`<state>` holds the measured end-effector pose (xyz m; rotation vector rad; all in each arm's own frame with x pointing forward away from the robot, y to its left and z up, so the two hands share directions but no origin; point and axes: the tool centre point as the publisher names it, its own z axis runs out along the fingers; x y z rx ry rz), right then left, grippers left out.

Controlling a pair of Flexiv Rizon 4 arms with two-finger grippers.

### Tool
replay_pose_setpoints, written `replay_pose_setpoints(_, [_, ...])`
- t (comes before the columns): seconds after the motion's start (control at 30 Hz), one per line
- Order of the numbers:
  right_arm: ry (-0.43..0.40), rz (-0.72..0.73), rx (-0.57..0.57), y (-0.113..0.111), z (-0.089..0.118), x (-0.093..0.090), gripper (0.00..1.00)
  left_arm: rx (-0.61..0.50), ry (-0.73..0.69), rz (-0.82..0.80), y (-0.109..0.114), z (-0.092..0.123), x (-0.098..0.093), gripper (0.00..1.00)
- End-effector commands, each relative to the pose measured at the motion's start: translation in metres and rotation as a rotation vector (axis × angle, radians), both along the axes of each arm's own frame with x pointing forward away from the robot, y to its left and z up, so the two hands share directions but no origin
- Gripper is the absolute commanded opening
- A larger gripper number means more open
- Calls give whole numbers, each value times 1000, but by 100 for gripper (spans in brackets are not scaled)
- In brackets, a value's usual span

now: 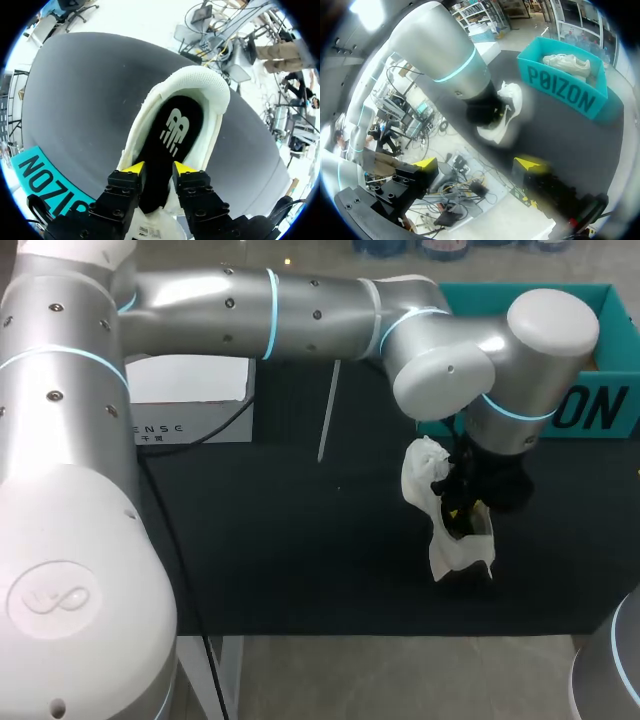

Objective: Take the shoe out of the shoebox, open the shoe tongue, remove and reinsert the insole, then place the shoe into the shoebox

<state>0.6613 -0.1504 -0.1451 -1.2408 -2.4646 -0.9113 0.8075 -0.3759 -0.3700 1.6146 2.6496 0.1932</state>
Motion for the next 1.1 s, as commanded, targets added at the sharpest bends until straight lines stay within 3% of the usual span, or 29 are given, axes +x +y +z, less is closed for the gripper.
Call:
replay_pose_setpoints(0.03, [2,0,-2,0,0,0,100,-2,-8,13,4,-1,1,100])
replay_pose_setpoints(0.87, [2,0,-2,0,0,0,100,-16,-70,48,20,34,5,100])
replay_pose_setpoints(1.1, [2,0,-2,0,0,0,100,0,-41,44,19,24,5,100])
